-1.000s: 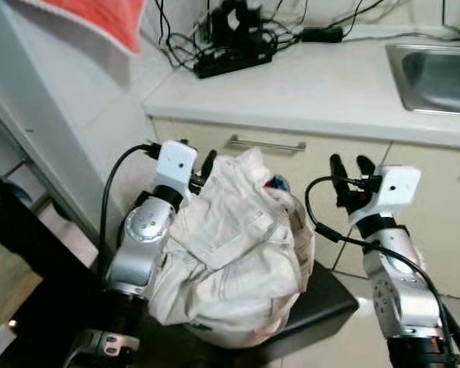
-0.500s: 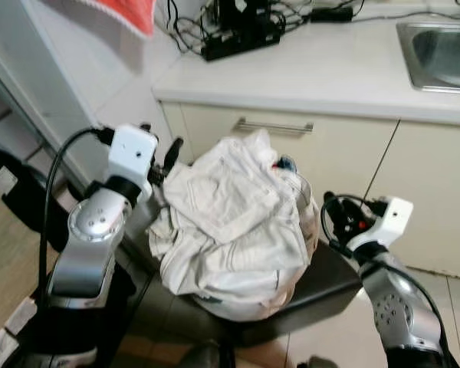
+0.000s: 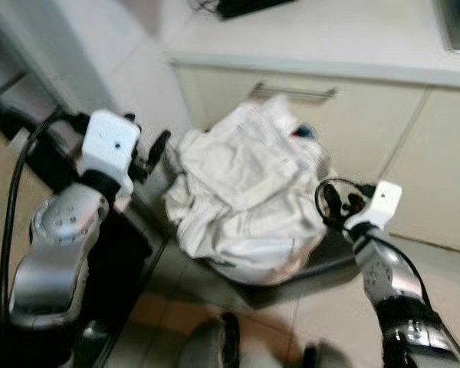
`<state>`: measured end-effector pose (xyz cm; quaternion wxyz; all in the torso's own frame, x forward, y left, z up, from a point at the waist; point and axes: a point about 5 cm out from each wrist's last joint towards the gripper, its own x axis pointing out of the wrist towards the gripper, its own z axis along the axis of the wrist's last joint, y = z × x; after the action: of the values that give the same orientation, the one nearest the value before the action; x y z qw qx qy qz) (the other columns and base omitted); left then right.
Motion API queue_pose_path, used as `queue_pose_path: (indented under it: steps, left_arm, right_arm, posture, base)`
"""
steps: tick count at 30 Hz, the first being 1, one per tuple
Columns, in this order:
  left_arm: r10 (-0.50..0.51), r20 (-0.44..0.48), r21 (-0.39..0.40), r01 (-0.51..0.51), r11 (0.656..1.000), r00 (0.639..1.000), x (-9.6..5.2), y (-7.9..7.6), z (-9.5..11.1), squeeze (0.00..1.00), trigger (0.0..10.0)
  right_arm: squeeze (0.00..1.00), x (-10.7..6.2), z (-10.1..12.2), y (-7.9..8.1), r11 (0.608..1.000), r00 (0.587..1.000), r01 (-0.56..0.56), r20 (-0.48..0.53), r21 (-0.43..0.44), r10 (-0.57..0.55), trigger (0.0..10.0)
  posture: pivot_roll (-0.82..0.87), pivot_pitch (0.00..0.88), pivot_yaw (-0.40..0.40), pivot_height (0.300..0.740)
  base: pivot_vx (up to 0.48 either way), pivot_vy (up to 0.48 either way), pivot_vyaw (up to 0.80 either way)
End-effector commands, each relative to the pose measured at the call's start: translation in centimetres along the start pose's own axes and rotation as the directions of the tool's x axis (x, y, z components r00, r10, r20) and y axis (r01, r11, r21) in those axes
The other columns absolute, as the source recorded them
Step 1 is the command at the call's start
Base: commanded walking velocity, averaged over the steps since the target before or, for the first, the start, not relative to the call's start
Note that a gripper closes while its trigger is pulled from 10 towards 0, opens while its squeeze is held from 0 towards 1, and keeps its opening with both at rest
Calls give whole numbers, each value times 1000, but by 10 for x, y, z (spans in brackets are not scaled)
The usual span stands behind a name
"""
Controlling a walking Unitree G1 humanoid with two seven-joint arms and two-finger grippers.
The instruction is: Clothes washing
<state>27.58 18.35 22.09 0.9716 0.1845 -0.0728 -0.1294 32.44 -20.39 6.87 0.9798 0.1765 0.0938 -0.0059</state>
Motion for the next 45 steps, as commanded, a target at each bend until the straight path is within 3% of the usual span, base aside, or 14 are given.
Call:
queue_pose_path:
  steps: [1, 8, 14, 15, 21, 26, 30, 39, 45]
  left_arm:
    - [-10, 9, 1, 10, 1000, 1000, -4, 0, 8, 0, 10000]
    - [-6, 11, -11, 7, 1000, 1000, -6, -2, 11, 0, 10000]
    - [-16, 13, -22, 16, 1000, 1000, -5, -7, 13, 0, 10000]
    - [-19, 13, -23, 20, 1000, 1000, -5, -8, 14, 0, 10000]
    - [-29, 12, -41, 30, 999, 1000, -5, -15, 11, 0, 10000]
    - [-32, 19, -52, 33, 998, 999, -2, -19, 11, 0, 10000]
    - [-34, 23, -52, 35, 998, 999, -1, -21, 12, 0, 10000]
    - [9, -3, 21, -9, 1000, 1000, -18, -4, 17, 0, 10000]
    - [18, -18, 36, -17, 999, 1000, -26, -2, 18, 0, 10000]
  right_arm:
    - [1000, 4, 2, 10, 999, 999, -44, 23, -12, 44, 10000]
    - [1000, 7, 10, 23, 996, 992, -88, 92, -32, 91, 10000]
    - [1000, 8, 31, 39, 982, 965, -160, 191, -103, 177, 10000]
    - [0, 7, 36, 41, 981, 961, -164, 206, -108, 183, 10000]
    - [0, 3, 39, 45, 979, 958, -173, 214, -108, 193, 10000]
    - [0, 9, 34, 46, 975, 962, -191, 173, -116, 209, 10000]
    - [0, 18, 24, 45, 981, 977, -181, 105, -67, 187, 10000]
    - [0, 32, 6, 66, 972, 973, -229, -3, -59, 229, 10000]
    - [0, 37, -2, 72, 977, 978, -201, -76, -71, 196, 10000]
  posture:
    - [158, 186, 151, 727]
    - [148, 180, 143, 727]
    - [149, 179, 137, 727]
    - [148, 177, 134, 727]
    - [126, 161, 120, 727]
    - [104, 151, 106, 727]
    - [111, 153, 100, 727]
    - [236, 203, 92, 727]
    - [254, 221, 84, 727]
  base:
    - [0, 0, 0]
    - [0, 0, 0]
    - [0, 0, 0]
    - [0, 0, 0]
    - [0, 0, 0]
    - [0, 0, 0]
    - [0, 0, 0]
    - [0, 0, 0]
    - [0, 0, 0]
